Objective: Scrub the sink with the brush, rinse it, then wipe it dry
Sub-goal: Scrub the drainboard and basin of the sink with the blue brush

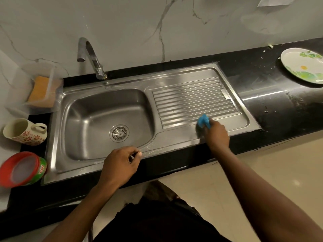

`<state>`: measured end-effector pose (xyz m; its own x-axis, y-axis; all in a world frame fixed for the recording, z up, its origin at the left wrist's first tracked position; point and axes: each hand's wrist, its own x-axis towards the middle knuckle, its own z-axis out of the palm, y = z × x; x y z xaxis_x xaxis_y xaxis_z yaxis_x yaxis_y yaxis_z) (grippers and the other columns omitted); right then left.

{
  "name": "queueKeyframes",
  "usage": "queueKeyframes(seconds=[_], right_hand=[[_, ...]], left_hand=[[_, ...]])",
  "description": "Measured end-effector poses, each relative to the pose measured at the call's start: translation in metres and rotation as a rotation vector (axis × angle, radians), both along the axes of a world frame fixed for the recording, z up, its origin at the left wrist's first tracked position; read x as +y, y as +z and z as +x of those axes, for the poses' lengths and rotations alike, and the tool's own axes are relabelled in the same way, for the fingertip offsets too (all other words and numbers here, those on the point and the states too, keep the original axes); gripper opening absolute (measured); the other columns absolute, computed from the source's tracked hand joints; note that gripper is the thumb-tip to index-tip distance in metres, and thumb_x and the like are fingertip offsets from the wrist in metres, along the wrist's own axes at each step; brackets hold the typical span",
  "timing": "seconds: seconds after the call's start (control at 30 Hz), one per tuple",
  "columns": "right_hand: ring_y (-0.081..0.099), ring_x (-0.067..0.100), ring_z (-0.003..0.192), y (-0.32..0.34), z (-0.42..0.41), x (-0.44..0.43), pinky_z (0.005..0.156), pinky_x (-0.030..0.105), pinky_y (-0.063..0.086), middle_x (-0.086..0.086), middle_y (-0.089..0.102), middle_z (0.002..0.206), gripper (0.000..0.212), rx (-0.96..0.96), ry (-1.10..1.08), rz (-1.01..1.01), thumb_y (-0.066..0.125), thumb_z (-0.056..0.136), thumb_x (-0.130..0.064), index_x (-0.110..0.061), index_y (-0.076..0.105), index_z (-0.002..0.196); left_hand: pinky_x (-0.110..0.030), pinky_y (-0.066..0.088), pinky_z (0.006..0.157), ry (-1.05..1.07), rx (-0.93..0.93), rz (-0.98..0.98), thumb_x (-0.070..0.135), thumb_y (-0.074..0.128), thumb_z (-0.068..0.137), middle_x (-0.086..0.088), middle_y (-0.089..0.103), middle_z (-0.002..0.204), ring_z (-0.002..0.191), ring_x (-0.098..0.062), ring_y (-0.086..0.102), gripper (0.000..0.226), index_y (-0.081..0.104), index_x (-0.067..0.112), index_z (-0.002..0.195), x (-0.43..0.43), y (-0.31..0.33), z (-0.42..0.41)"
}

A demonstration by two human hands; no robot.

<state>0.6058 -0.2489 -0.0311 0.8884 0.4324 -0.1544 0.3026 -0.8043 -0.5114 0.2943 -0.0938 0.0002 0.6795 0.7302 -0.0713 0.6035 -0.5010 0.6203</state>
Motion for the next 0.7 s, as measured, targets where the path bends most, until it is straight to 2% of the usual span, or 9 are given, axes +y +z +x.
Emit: queueKeyframes(seconds=[0.1, 0.17, 0.27, 0.37, 0.47, 0.57, 0.7], right_hand=[[0.069, 0.017, 0.082, -0.011, -0.058, 0.045, 0.073, 0.036, 0.056, -0.001, 0.072, 0.095, 0.019, 0.073, 0.137, 0.031, 0.058, 0.103, -0.039, -0.027, 0.065, 0.116], [0.068, 0.015, 0.086, -0.013, -0.104, 0.076, 0.076, 0.034, 0.055, 0.001, 0.073, 0.104, 0.027, 0.073, 0.309, -0.006, 0.06, 0.103, -0.035, -0.028, 0.06, 0.13], [0.07, 0.023, 0.104, -0.004, -0.126, 0.09, 0.089, 0.039, 0.057, 0.007, 0.07, 0.123, 0.049, 0.017, 0.497, -0.07, 0.06, 0.103, -0.025, -0.029, 0.047, 0.15], [0.068, 0.03, 0.112, 0.005, -0.087, 0.077, 0.094, 0.041, 0.053, 0.009, 0.071, 0.123, 0.047, 0.065, 0.39, -0.078, 0.062, 0.1, -0.036, -0.028, 0.055, 0.146], [0.068, 0.03, 0.099, 0.005, -0.028, 0.044, 0.084, 0.039, 0.052, 0.009, 0.073, 0.112, 0.036, 0.04, 0.228, -0.085, 0.061, 0.101, -0.039, -0.023, 0.065, 0.132], [0.065, 0.02, 0.086, 0.0, 0.017, 0.007, 0.076, 0.038, 0.053, 0.007, 0.073, 0.107, 0.028, 0.007, 0.07, -0.052, 0.058, 0.104, -0.031, -0.018, 0.066, 0.127], [0.067, 0.021, 0.086, -0.002, 0.008, 0.002, 0.077, 0.041, 0.056, 0.008, 0.073, 0.104, 0.023, 0.001, 0.002, -0.048, 0.056, 0.105, -0.027, -0.017, 0.066, 0.123]], left_hand=[[-0.027, 0.058, 0.066, -0.007, 0.001, -0.013, 0.039, 0.067, 0.097, 0.022, 0.07, 0.082, 0.071, 0.002, 0.065, 0.011, 0.076, 0.033, 0.095, 0.0, -0.001, 0.002], [-0.031, 0.059, 0.067, -0.03, 0.009, -0.008, 0.04, 0.066, 0.097, 0.022, 0.07, 0.082, 0.072, 0.001, 0.065, 0.011, 0.075, 0.033, 0.094, 0.0, 0.0, 0.005], [-0.031, 0.059, 0.067, -0.033, 0.002, 0.012, 0.039, 0.066, 0.097, 0.022, 0.069, 0.081, 0.072, 0.001, 0.065, 0.011, 0.074, 0.034, 0.093, 0.004, 0.002, 0.007], [-0.029, 0.058, 0.066, -0.016, -0.005, 0.022, 0.038, 0.068, 0.097, 0.022, 0.069, 0.081, 0.071, 0.001, 0.065, 0.009, 0.074, 0.034, 0.091, 0.007, 0.002, 0.004], [-0.025, 0.057, 0.067, -0.019, 0.008, 0.012, 0.039, 0.067, 0.097, 0.022, 0.07, 0.082, 0.072, 0.002, 0.065, 0.01, 0.074, 0.034, 0.092, 0.008, -0.001, -0.001], [-0.019, 0.053, 0.066, -0.016, 0.007, -0.004, 0.039, 0.066, 0.098, 0.022, 0.07, 0.083, 0.073, 0.001, 0.066, 0.011, 0.074, 0.034, 0.094, 0.008, -0.001, -0.005], [-0.018, 0.051, 0.064, -0.019, 0.008, -0.008, 0.038, 0.066, 0.098, 0.022, 0.07, 0.082, 0.072, 0.001, 0.065, 0.01, 0.074, 0.034, 0.093, 0.007, -0.002, -0.004]])
